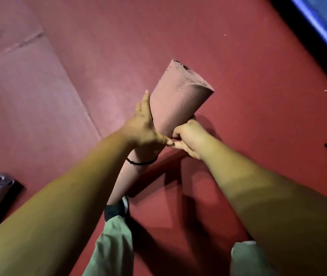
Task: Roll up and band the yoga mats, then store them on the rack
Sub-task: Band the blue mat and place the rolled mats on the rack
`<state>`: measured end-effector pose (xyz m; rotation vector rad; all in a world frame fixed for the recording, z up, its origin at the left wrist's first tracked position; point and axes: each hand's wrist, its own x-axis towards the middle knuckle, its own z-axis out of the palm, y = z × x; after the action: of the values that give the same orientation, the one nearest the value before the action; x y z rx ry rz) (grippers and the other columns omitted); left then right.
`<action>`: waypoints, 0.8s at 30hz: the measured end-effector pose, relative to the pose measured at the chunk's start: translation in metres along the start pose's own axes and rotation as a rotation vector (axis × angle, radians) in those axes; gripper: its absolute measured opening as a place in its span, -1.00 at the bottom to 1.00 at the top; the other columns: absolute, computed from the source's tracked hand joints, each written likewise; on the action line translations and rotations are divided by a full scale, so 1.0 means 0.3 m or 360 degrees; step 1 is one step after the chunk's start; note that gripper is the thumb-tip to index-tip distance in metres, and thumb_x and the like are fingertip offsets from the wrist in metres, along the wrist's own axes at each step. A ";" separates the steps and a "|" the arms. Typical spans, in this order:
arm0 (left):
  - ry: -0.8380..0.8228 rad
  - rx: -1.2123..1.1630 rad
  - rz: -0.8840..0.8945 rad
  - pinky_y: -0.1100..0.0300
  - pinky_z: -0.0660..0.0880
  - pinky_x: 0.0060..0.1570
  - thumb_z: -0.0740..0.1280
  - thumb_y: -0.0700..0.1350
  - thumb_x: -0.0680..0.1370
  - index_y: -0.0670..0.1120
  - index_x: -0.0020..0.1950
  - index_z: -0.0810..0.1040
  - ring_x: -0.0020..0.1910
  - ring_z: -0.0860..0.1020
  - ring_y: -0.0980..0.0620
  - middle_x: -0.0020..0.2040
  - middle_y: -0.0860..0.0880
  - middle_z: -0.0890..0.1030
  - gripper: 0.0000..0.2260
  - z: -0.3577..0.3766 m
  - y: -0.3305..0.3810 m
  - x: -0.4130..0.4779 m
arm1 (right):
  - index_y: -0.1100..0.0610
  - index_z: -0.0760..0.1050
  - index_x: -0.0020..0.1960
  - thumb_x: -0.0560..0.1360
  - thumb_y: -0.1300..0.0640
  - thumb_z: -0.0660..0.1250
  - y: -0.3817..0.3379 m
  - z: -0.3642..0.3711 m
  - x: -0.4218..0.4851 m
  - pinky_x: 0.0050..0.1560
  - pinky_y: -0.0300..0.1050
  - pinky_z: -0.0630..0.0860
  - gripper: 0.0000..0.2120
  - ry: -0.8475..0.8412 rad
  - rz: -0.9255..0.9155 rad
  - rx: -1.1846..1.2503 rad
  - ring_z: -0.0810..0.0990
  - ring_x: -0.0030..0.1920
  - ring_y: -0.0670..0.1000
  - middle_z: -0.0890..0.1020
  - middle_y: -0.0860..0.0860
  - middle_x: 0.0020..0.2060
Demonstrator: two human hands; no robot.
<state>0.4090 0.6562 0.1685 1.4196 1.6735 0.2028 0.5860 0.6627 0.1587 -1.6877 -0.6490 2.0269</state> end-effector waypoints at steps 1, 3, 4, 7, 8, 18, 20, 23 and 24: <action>-0.0007 0.0014 0.0061 0.19 0.10 0.58 0.78 0.14 0.20 -0.09 0.71 -0.35 0.70 0.08 -0.12 0.72 -0.19 -0.06 0.52 0.032 0.097 0.031 | 0.02 0.30 0.50 0.38 0.55 0.16 -0.044 -0.095 -0.036 -0.01 0.34 0.70 -0.23 0.0020 -0.0045 0.0057 0.62 0.14 0.23 0.52 0.19 0.33; 0.0012 0.0006 0.0181 0.10 0.19 0.62 0.76 0.14 0.21 -0.06 0.73 -0.22 0.66 0.18 -0.10 0.68 -0.16 0.09 0.43 0.106 0.291 0.086 | -0.04 0.32 0.52 0.42 0.53 0.15 -0.119 -0.295 -0.098 0.03 0.28 0.71 -0.22 0.0057 -0.0128 0.0164 0.61 0.07 0.10 0.57 0.07 0.29; 0.0036 -0.0029 0.0238 0.05 0.27 0.60 0.75 0.16 0.19 -0.01 0.72 -0.14 0.63 0.25 -0.07 0.65 -0.13 0.18 0.38 0.145 0.387 0.112 | -0.08 0.33 0.53 0.44 0.52 0.15 -0.156 -0.396 -0.131 0.04 0.25 0.71 -0.21 0.0083 -0.0170 0.0201 0.62 -0.01 0.04 0.59 0.02 0.22; 0.0055 -0.0190 0.0316 0.04 0.44 0.47 0.74 0.11 0.19 0.09 0.65 0.02 0.48 0.42 0.02 0.52 -0.04 0.36 0.24 0.272 0.667 0.166 | -0.16 0.32 0.60 0.44 0.51 0.13 -0.245 -0.683 -0.234 -0.01 0.05 0.73 -0.14 0.0132 -0.0271 0.0248 0.64 -0.10 -0.07 0.64 -0.07 0.18; 0.0047 -0.0248 0.0316 0.07 0.45 0.44 0.76 0.05 0.21 0.05 0.64 0.04 0.44 0.45 0.03 0.49 -0.04 0.39 0.21 0.319 0.753 0.180 | -0.13 0.33 0.61 0.44 0.52 0.11 -0.262 -0.776 -0.266 -0.08 -0.09 0.70 -0.13 0.0141 -0.0291 0.0256 0.65 -0.01 -0.08 0.65 -0.10 0.28; 0.0149 -0.0889 0.0133 -0.04 0.65 0.25 0.77 -0.03 0.28 -0.05 0.40 0.27 0.20 0.67 0.07 0.26 0.00 0.64 -0.11 0.844 1.511 0.232 | -0.27 0.14 0.67 0.30 -0.28 0.64 -0.147 -1.564 -0.559 0.55 0.01 0.38 0.09 0.0389 -0.0314 -0.0352 0.46 0.49 -0.17 0.44 -0.18 0.54; 0.0178 -0.0957 0.0090 -0.07 0.65 0.23 0.77 0.04 0.23 -0.04 0.35 0.30 0.18 0.68 0.07 0.23 0.01 0.64 -0.12 0.934 1.601 0.267 | -0.25 -0.02 0.71 0.27 -0.32 0.66 -0.121 -1.668 -0.594 0.57 -0.03 0.25 0.23 0.0555 -0.0276 -0.0573 0.24 0.63 -0.04 0.18 -0.07 0.67; 0.0179 -0.1034 -0.0002 -0.16 0.68 0.13 0.77 0.21 0.11 -0.01 0.29 0.30 0.14 0.70 0.01 0.21 0.00 0.63 -0.04 1.037 1.676 0.336 | -0.15 -0.28 0.71 0.16 -0.34 0.70 -0.077 -1.778 -0.570 0.59 0.06 0.20 0.49 0.0731 -0.0244 -0.0837 0.12 0.68 0.10 0.04 0.00 0.72; 0.0161 -0.1045 -0.0046 -0.18 0.68 0.12 0.76 0.25 0.09 -0.01 0.30 0.29 0.12 0.70 -0.01 0.21 -0.01 0.62 -0.01 1.070 1.686 0.364 | -0.14 -0.35 0.69 0.09 -0.39 0.68 -0.060 -1.799 -0.541 0.60 0.17 0.21 0.56 0.0800 -0.0207 -0.0997 0.16 0.66 0.18 0.04 0.02 0.71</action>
<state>0.9995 0.7834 0.2453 0.8972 1.5065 0.7438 1.1459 0.6266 0.2144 -2.3063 -1.2435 1.2826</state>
